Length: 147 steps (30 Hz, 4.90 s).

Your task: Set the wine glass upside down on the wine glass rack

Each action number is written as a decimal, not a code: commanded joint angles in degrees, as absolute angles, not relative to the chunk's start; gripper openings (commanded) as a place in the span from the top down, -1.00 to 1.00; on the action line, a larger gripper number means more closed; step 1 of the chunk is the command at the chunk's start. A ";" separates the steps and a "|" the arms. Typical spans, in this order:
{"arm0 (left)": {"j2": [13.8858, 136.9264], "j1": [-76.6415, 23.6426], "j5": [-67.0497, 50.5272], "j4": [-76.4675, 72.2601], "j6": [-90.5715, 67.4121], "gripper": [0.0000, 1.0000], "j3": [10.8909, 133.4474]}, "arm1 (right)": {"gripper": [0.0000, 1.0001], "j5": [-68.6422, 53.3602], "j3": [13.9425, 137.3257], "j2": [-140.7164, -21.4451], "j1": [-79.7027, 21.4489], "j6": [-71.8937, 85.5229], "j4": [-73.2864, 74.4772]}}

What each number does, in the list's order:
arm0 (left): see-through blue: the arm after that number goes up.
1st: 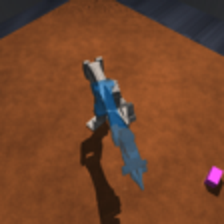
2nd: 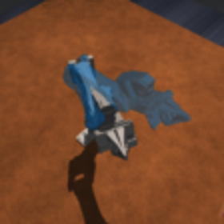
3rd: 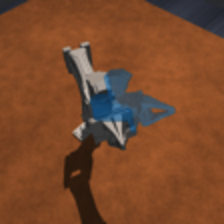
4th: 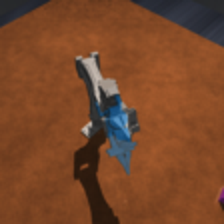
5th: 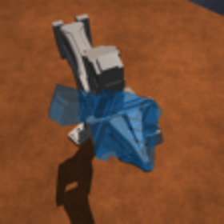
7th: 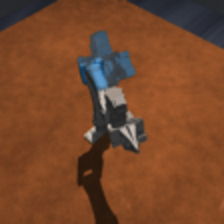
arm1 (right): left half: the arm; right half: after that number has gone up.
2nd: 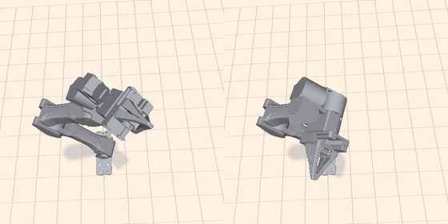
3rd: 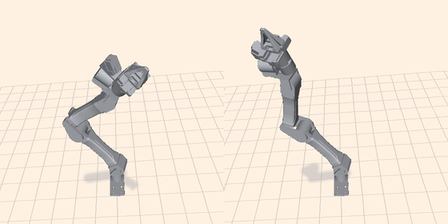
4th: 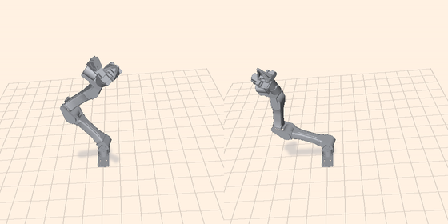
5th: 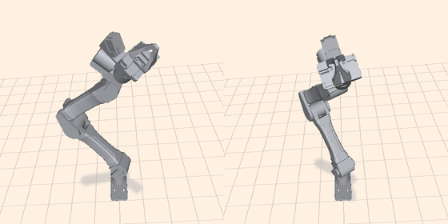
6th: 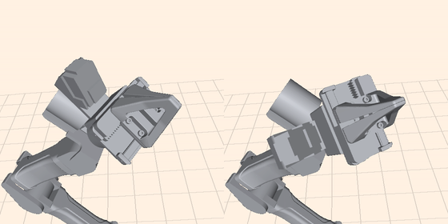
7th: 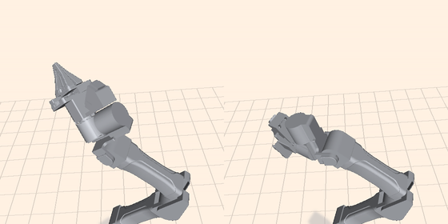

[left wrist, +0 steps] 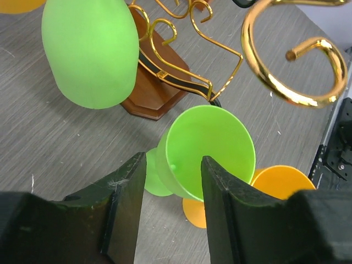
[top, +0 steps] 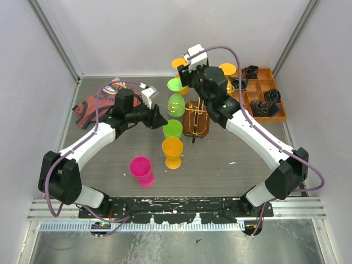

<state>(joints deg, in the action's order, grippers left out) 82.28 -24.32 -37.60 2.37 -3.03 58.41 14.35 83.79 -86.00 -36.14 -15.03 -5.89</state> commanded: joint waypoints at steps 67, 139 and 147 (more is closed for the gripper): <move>56.64 -15.18 -0.94 -28.88 7.67 1.00 55.52 | -0.36 1.39 91.54 -83.02 -32.06 17.36 -0.86; 75.12 -32.43 -13.74 -71.72 40.76 1.00 55.81 | -0.21 -31.89 100.73 -109.04 -26.32 94.22 -48.83; 75.79 -32.32 -12.68 -71.63 41.67 1.00 56.24 | 0.12 -32.49 100.99 -109.34 -26.55 93.45 -48.30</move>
